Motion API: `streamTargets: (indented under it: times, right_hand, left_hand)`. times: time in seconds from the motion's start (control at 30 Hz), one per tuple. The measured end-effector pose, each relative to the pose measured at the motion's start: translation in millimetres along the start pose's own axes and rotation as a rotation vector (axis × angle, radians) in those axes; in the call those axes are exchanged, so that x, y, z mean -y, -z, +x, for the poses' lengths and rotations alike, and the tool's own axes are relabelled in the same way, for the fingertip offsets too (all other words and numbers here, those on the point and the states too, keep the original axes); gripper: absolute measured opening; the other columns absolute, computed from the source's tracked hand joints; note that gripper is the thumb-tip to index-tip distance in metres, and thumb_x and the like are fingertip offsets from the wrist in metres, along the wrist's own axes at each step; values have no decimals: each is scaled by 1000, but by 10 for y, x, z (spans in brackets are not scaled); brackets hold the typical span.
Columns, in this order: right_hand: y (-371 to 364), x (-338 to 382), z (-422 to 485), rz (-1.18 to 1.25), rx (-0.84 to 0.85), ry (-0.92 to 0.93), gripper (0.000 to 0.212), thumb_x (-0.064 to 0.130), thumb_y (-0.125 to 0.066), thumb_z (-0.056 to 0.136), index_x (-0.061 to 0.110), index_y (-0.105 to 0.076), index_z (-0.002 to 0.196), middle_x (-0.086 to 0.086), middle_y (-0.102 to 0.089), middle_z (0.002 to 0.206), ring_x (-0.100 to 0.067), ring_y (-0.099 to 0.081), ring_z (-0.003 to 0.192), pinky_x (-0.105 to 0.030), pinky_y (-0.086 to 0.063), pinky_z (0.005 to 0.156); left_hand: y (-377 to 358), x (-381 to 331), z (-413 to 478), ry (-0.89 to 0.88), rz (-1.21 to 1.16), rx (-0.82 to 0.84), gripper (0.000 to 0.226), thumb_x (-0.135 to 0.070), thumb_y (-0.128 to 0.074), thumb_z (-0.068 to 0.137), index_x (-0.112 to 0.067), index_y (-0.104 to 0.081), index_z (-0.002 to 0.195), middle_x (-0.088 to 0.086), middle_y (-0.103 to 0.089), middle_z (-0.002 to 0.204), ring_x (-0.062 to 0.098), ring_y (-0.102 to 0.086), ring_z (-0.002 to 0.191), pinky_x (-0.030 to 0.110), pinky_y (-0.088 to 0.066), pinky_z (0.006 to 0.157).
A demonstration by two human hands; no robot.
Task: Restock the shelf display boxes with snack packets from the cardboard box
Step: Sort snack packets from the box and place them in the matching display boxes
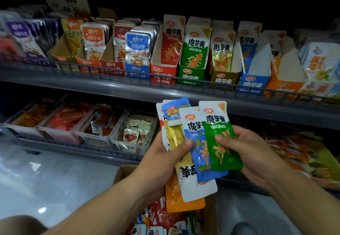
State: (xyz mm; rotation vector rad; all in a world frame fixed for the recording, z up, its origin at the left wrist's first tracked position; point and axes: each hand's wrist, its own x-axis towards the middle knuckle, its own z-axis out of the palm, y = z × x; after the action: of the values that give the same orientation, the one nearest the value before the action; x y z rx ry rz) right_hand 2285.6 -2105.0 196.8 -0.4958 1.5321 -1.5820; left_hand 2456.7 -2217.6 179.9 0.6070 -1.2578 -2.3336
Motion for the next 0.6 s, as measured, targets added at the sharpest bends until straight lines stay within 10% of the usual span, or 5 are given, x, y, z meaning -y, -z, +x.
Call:
streamTargets:
  times: [0.47,0.6]
  right_hand:
    - [-210,-1,-182,-368,35,42,47,26,-85,70,18,-62,110,4,-78,96,-18,-77,83,-37,-62,67]
    - [-149,1,-135,-187,90,-48,41,33,-70,83,9,-64,115,-12,-76,107,-33,-73,97,-55,-58,86]
  left_hand:
    - [-21,13,-34,9,73,19,41,-7,-63,97,-19,-54,136,12,-74,123,36,-73,109,51,-61,89]
    - [-9,-21,-33,28,69,-4,38,-4,-62,97,-20,-58,131,11,-75,120,35,-73,108,53,-59,92]
